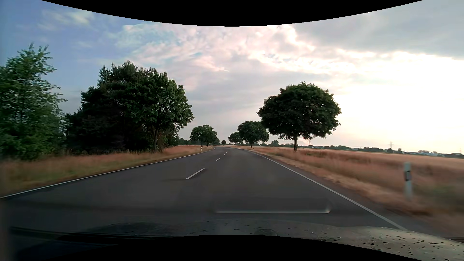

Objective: Follow the waypoints while adhering to traffic rules and regulations

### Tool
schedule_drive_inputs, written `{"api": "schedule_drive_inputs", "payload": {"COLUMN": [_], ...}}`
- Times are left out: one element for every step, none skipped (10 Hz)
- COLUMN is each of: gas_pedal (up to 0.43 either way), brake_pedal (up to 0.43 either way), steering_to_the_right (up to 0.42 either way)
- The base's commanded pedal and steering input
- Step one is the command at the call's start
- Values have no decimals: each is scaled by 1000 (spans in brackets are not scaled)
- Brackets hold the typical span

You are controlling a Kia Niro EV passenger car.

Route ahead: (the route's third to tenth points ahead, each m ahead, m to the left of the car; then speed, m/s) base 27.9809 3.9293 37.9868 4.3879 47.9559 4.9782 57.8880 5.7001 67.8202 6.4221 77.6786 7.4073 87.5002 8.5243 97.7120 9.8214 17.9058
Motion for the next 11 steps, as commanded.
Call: {"api": "schedule_drive_inputs", "payload": {"gas_pedal": [287, 287, 287, 287, 287, 287, 287, 287, 287, 287, 287], "brake_pedal": [0, 0, 0, 0, 0, 0, 0, 0, 0, 0, 0], "steering_to_the_right": [-9, -9, -9, -10, -11, -11, -11, -11, -11, -11, -11]}}
